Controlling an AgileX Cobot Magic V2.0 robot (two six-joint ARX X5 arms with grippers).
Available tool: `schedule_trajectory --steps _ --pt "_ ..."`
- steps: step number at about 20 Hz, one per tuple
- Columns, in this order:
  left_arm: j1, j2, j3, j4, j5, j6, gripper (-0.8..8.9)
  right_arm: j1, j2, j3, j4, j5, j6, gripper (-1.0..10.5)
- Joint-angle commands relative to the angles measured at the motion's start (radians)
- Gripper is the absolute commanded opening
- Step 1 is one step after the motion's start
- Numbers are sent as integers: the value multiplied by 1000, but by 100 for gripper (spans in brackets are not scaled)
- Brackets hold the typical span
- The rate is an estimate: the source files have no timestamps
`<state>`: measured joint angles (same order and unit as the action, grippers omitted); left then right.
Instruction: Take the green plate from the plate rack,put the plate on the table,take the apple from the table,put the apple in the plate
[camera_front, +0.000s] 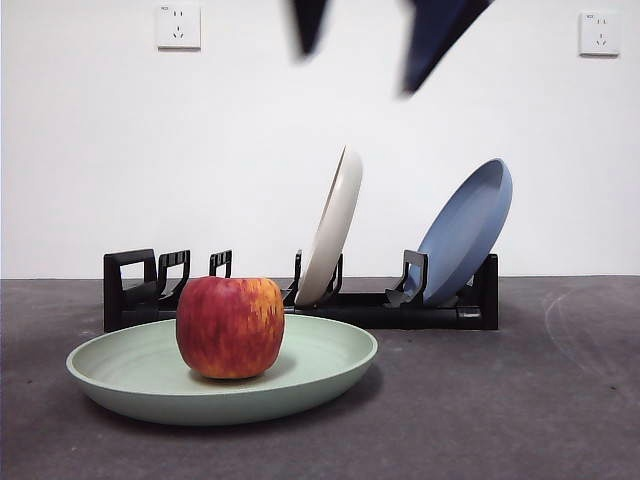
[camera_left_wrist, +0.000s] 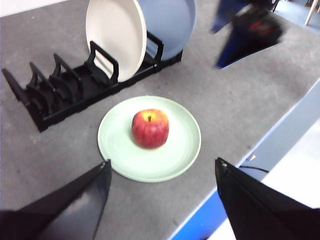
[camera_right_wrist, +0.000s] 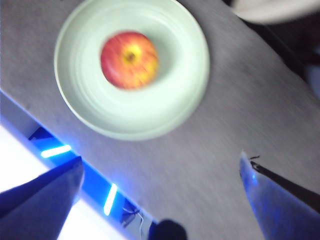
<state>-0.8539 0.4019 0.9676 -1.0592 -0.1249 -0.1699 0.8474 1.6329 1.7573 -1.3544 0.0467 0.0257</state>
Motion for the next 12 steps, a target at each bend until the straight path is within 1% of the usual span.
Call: schedule_trajectory --steps 1,5,9,11,12 --pt "-3 45 -3 32 -6 -10 345 -9 -79 -11 -23 -2 -3 536" --pt "-3 118 -3 77 -6 -5 345 -11 -222 -13 -24 -5 3 535" --pt "-3 180 -3 147 -4 -5 345 -11 -363 -16 -24 -11 36 535" --pt "-3 199 -3 188 15 -5 345 -11 -423 -26 -25 -22 50 535" --pt "-3 208 -3 219 47 -6 345 -11 -462 -35 -25 -31 60 535"
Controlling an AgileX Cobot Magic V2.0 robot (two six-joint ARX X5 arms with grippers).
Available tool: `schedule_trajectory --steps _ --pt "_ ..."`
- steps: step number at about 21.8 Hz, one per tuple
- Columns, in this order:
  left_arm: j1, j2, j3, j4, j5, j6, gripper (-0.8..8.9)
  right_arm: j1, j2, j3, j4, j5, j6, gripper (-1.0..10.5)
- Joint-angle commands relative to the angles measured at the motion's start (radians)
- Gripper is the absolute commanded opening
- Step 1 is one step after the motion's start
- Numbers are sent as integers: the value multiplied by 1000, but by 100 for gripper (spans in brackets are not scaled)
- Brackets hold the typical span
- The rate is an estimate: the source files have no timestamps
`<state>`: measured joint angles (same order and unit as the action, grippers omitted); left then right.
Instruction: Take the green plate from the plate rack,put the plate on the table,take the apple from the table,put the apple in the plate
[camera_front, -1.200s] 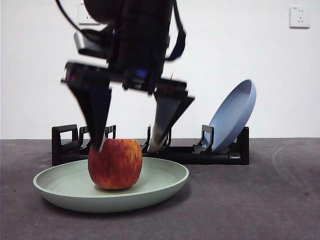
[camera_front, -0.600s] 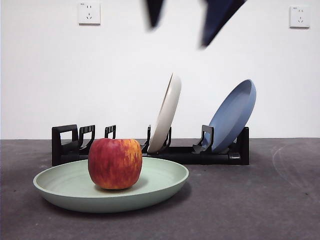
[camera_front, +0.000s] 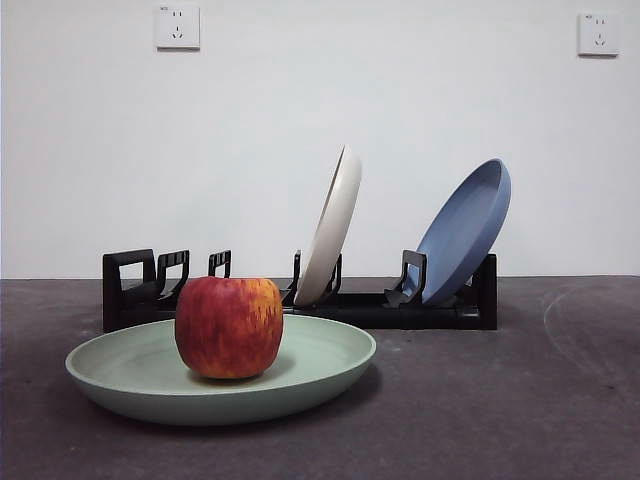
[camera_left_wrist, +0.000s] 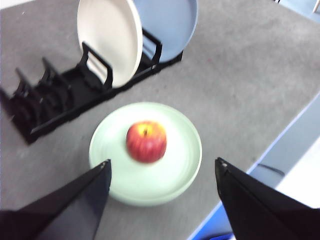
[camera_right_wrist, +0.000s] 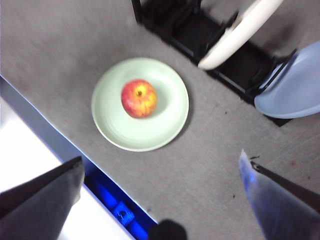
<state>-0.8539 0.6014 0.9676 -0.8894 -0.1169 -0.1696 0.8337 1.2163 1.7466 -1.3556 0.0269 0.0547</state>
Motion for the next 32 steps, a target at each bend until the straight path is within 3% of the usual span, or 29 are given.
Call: schedule_trajectory --steps 1,8,13,14,15,16,17,32 --pt "-3 14 -3 74 67 -6 345 3 -75 -34 -24 -17 39 535" --pt "-2 53 -3 196 329 -41 345 3 -332 -248 -24 -39 130 534" --pt "-3 86 -3 188 361 -72 345 3 -430 -451 -24 -34 163 527" --pt "-2 91 -3 178 361 -74 341 3 -429 -474 -23 -34 168 444" --pt "-2 97 -3 161 360 -73 307 3 -429 -489 -23 -34 173 290" --pt "-3 101 -3 145 361 -67 171 3 -427 -497 -23 -34 167 125" --pt "-3 106 -3 127 361 -50 -38 3 -427 -505 -23 -34 152 -30" --pt "-2 117 -3 81 360 -45 -8 3 -428 -507 -23 -34 156 0"
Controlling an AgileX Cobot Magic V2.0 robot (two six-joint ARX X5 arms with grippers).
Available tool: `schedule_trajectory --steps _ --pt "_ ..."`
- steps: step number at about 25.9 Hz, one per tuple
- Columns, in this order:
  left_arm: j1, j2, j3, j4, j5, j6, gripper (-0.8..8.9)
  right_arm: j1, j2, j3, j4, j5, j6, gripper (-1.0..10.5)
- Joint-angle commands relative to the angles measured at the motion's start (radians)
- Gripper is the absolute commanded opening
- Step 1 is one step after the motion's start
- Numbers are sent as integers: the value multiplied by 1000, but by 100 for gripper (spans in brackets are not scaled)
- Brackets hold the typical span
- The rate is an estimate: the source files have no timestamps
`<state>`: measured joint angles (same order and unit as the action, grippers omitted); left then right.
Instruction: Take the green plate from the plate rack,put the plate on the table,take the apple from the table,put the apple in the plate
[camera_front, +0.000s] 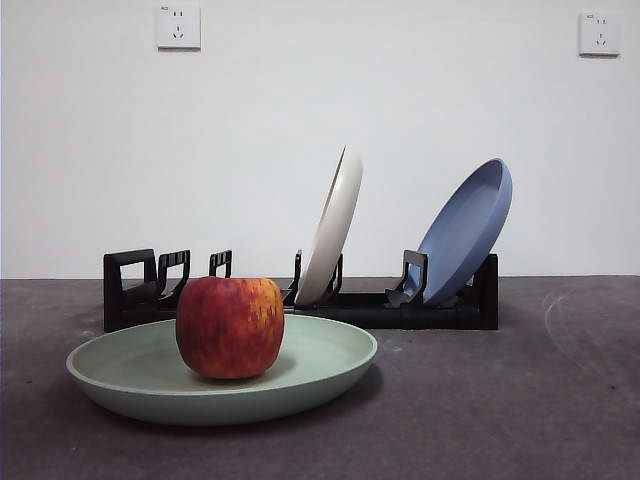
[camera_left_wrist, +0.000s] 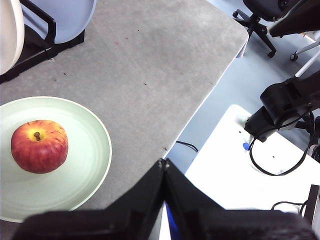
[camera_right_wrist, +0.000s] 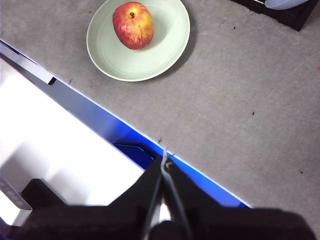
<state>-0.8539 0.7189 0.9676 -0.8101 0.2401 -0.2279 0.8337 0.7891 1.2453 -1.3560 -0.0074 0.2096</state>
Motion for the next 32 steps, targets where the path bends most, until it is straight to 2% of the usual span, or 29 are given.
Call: schedule_trajectory --steps 1,9,18,21,24,28,30,32 --pt "-2 -1 -3 -2 3 4 -8 3 -1 -6 -23 0 9 0" --pt "-2 18 -3 -11 -5 -3 -3 3 0 -5 -23 5 5 0" --pt "1 56 -3 -11 -9 -3 -3 3 0 -5 -21 117 6 0" --pt "46 37 -3 -12 -4 -5 -4 3 0 -5 -21 164 6 0" --pt "141 13 -3 -4 39 19 -3 3 0 -5 -21 200 6 0" --pt "374 -60 -4 42 48 42 -4 3 0 -5 -21 236 7 0" --pt "541 -132 -24 149 48 53 -4 3 0 -5 -21 264 6 0" --pt "651 -225 -95 296 47 63 -4 3 0 -5 -21 274 7 0"
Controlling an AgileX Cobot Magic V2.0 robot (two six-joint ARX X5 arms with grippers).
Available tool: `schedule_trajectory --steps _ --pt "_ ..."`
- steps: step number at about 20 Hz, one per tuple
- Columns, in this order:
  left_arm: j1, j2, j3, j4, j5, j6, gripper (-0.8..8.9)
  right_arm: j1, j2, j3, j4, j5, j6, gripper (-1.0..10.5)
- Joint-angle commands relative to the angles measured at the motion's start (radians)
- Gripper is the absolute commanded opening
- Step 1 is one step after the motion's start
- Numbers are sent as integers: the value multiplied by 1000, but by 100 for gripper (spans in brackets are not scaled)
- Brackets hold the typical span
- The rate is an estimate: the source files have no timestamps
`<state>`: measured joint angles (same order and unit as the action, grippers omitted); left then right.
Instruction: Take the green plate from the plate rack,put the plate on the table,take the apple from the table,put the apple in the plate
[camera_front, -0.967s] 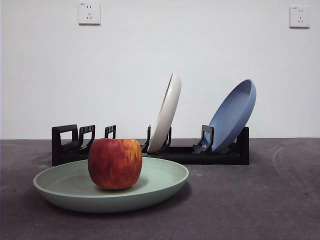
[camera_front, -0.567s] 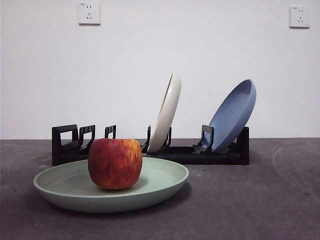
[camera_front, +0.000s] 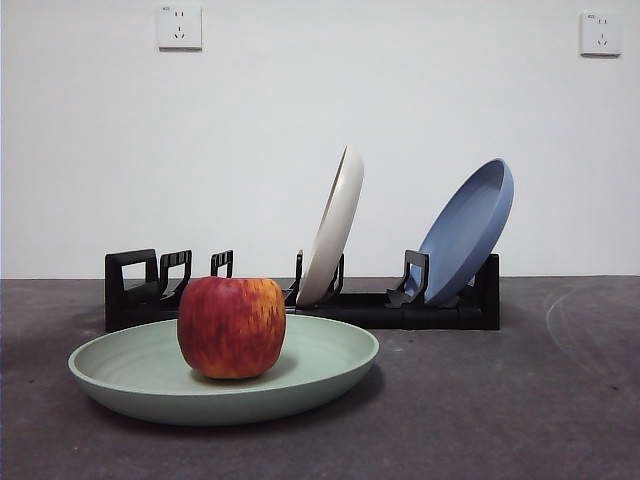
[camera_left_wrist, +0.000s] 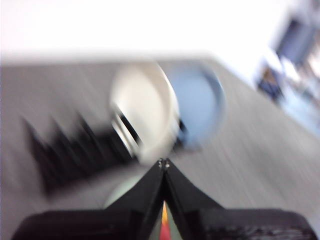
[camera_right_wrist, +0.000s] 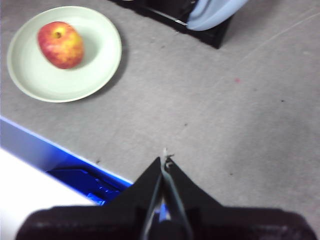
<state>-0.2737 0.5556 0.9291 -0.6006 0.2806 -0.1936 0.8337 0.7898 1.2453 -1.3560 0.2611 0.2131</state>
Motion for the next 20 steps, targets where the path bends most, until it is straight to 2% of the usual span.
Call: schedule_trajectory --steps 1,3,7,11,13,20 --pt "106 -114 -108 158 7 58 -4 3 -1 -5 -21 5 3 0" --pt "147 -212 -234 311 8 123 -3 3 -1 -5 -21 5 3 0" --pt "206 -383 -499 541 7 135 -4 3 -1 -5 -21 5 3 0" --pt "217 -523 -716 614 6 148 -4 3 -1 -5 -21 5 3 0" --pt "217 -551 -801 669 -34 145 -4 3 -1 -5 -21 5 3 0" --pt "217 -551 -895 657 -194 143 -4 3 -1 -5 -21 9 3 0"
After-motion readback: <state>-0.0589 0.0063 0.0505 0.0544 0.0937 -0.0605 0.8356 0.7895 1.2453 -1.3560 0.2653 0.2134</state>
